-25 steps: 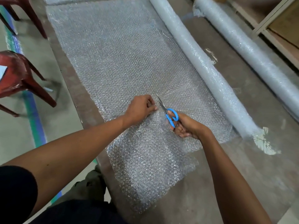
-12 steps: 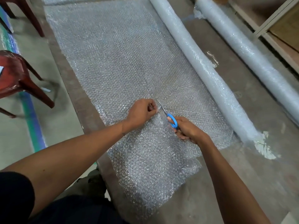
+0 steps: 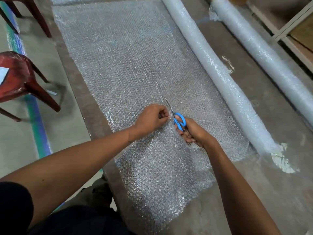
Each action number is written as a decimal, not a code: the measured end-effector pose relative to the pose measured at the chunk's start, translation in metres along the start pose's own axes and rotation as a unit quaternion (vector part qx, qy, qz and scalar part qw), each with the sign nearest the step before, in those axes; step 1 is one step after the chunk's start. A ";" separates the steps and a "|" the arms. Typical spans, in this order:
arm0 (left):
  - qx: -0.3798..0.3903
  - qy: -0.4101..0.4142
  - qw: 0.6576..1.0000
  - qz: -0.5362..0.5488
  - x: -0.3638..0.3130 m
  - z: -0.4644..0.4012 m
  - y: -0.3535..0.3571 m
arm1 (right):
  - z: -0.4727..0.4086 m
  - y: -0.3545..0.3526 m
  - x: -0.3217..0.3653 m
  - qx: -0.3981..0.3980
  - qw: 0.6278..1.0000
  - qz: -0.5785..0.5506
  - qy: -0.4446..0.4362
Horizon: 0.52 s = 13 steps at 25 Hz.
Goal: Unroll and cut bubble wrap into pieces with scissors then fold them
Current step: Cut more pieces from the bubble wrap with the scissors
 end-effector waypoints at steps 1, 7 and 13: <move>0.001 0.001 1.000 0.003 0.001 0.000 0.000 | -0.002 0.000 0.002 -0.002 1.000 0.001 -0.001; 0.008 0.002 0.999 0.043 0.009 0.002 -0.001 | -0.006 -0.001 0.007 -0.008 1.000 0.022 -0.004; 0.017 0.020 0.999 0.039 0.007 0.001 -0.005 | -0.015 0.003 0.018 0.014 1.000 0.006 -0.002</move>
Point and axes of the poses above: each hand's wrist, its own z-axis away from the middle knuckle, its own y-axis out of the palm, x = y × z, the point moved 8 cm from there along -z, towards the middle knuckle, and after that the axes turned 13 degrees about y, right-handed, at the moved point
